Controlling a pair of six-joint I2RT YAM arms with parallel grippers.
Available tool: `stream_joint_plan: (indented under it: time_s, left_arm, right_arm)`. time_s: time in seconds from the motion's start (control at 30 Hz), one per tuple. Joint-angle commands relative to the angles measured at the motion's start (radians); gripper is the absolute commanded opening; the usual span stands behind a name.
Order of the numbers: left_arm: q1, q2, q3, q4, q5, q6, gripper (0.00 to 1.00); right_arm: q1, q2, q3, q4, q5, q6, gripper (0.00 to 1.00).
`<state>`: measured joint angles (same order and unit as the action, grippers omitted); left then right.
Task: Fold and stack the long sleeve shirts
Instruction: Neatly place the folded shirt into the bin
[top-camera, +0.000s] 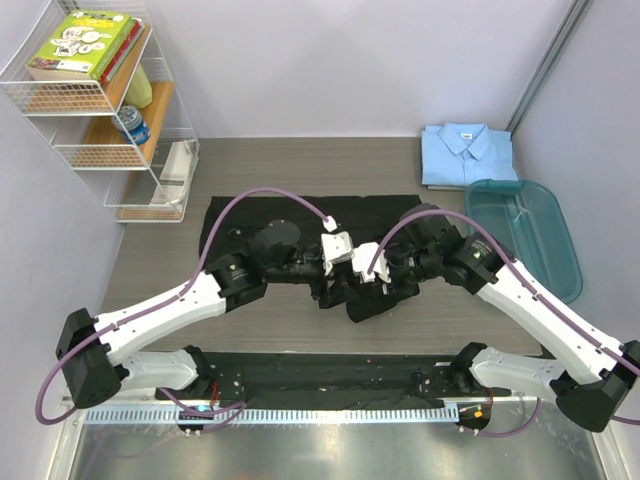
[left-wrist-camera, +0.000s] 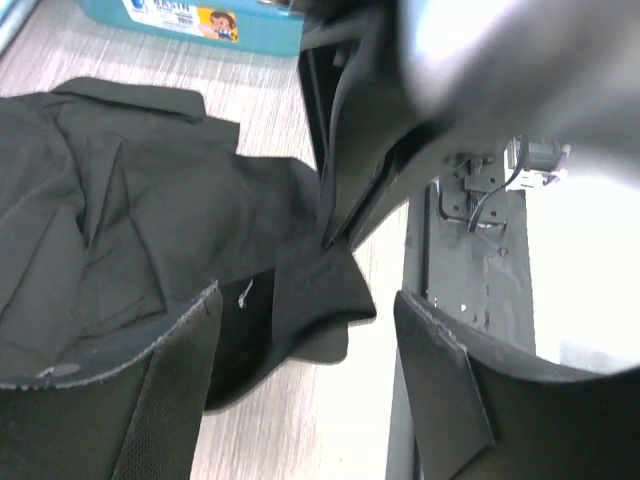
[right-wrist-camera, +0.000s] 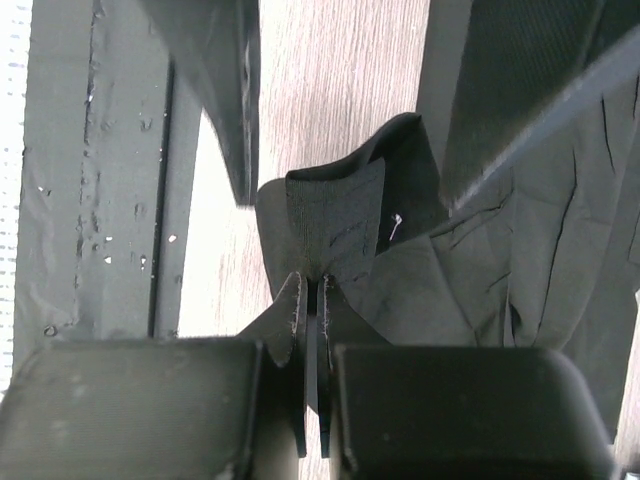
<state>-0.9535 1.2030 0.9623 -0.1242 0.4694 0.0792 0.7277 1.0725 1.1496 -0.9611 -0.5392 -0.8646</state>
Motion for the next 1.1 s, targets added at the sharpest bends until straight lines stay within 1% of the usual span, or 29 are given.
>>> stream_joint_plan:
  time_s: [0.0,0.07,0.17,0.23,0.3,0.4,0.43,0.5,0.53,0.6,0.63,0.67,0.7,0.73,0.77,0.8,0.83,0.87,0.9,0.93,0.97,1.0,1.07]
  left_arm:
    - [0.027,-0.057,-0.071,0.041,-0.011,-0.026,0.72]
    - [0.054,-0.077,-0.094,0.046,0.046,-0.018,0.74]
    - [0.058,-0.069,-0.091,0.018,0.136,0.034,0.74]
    - [0.059,-0.042,-0.08,0.018,0.15,0.047,0.74]
    - [0.058,-0.005,-0.066,0.017,0.129,0.056,0.74]
    - [0.059,0.015,-0.042,0.034,0.129,0.067,0.7]
    - [0.059,0.015,-0.033,0.038,0.139,0.071,0.65]
    - [0.058,0.021,-0.022,0.038,0.14,0.076,0.57]
    - [0.058,0.026,-0.008,0.035,0.138,0.077,0.47]
    - [0.058,0.03,0.007,0.009,0.133,0.082,0.33]
    - [0.059,0.033,0.028,-0.006,0.13,0.085,0.12]
    - [0.064,0.033,0.042,-0.024,0.124,0.085,0.03]
    - [0.073,0.035,0.058,-0.044,0.124,0.088,0.0]
    - [0.097,0.041,0.1,-0.06,0.118,0.094,0.0]
    - [0.114,0.068,0.133,-0.083,0.104,0.102,0.0]
    - [0.133,0.096,0.171,-0.107,0.095,0.119,0.0]
    - [0.169,0.124,0.261,-0.171,0.068,0.163,0.0]
    - [0.192,0.192,0.309,-0.198,0.057,0.183,0.0]
    - [0.215,0.226,0.405,-0.219,0.055,0.194,0.0]
    - [0.258,0.262,0.458,-0.253,0.057,0.226,0.0]
    - [0.275,0.306,0.511,-0.277,0.042,0.241,0.0]
    - [0.294,0.381,0.611,-0.29,0.041,0.252,0.0]
    - [0.328,0.456,0.7,-0.304,0.045,0.302,0.0]
  right_arm:
    - [0.009,-0.057,0.004,0.116,-0.039,0.013,0.01]
    - [0.009,-0.069,-0.004,0.12,-0.038,0.016,0.01]
    - [0.009,-0.072,-0.005,0.133,-0.039,0.024,0.01]
    - [0.009,-0.072,-0.002,0.14,-0.042,0.027,0.01]
    - [0.009,-0.069,0.001,0.154,-0.048,0.033,0.01]
    - [0.009,-0.066,0.005,0.156,-0.053,0.029,0.01]
    - [0.007,-0.065,0.006,0.156,-0.053,0.027,0.01]
    - [0.009,-0.065,0.006,0.159,-0.054,0.026,0.01]
    - [0.009,-0.065,0.007,0.16,-0.054,0.026,0.01]
    - [0.009,-0.063,0.007,0.17,-0.051,0.03,0.01]
    - [0.01,-0.06,0.006,0.173,-0.044,0.035,0.01]
    - [0.009,-0.059,0.006,0.194,-0.006,0.051,0.03]
    - [0.009,-0.056,0.004,0.217,0.028,0.093,0.14]
    - [0.009,-0.049,0.005,0.243,0.083,0.186,0.19]
    - [0.007,-0.045,0.009,0.281,0.129,0.232,0.23]
    - [-0.022,-0.042,0.016,0.289,0.189,0.263,0.4]
    - [-0.043,-0.04,0.018,0.3,0.206,0.338,0.5]
    - [-0.081,-0.04,0.021,0.326,0.212,0.373,0.58]
    - [-0.161,-0.039,0.024,0.332,0.203,0.404,0.68]
    - [-0.206,-0.036,0.032,0.334,0.2,0.458,0.71]
    - [-0.244,-0.02,0.047,0.338,0.208,0.481,0.75]
    - [-0.334,-0.013,0.058,0.34,0.199,0.508,0.8]
    - [-0.423,0.024,0.096,0.337,0.174,0.565,0.85]
